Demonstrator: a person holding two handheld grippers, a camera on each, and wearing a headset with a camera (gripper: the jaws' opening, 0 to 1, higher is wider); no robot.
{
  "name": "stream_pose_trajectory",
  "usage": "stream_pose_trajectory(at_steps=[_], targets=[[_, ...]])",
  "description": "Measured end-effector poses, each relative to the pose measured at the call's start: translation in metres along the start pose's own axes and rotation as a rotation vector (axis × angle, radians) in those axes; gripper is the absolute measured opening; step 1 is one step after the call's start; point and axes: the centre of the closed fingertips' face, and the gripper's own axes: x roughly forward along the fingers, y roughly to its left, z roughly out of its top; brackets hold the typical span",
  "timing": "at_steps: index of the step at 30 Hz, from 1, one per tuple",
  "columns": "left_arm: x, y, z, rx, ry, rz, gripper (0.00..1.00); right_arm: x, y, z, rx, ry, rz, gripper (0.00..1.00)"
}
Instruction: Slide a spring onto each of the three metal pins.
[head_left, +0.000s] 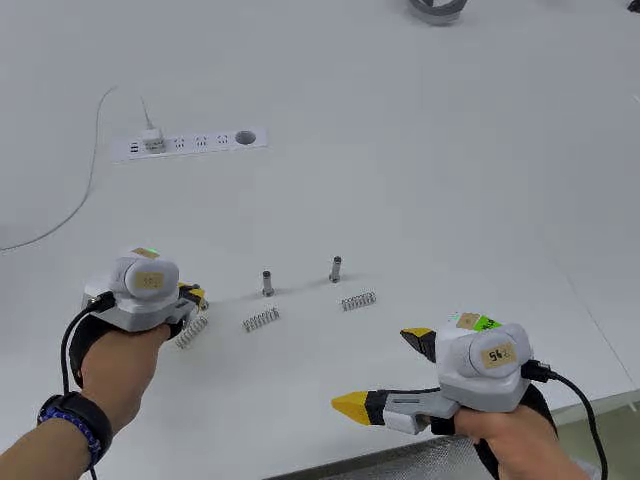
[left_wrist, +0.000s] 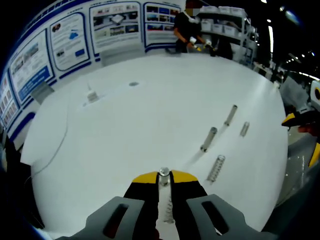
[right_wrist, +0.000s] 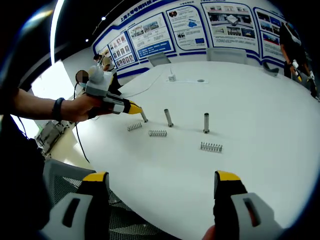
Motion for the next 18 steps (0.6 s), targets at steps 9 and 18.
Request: stream_pose_trajectory(at_steps=[9, 18], targets=[[0.003, 0.0, -0.008, -0.018, 0.009, -0.006, 0.08, -0.001, -0.002, -0.001, 0.001, 0.0, -0.002, 0.87], [0.003, -0.005, -0.019, -0.031, 0.036, -0.025, 0.17, -0.002, -0.004, -0.001, 0.01, -0.006, -0.008, 0.88]])
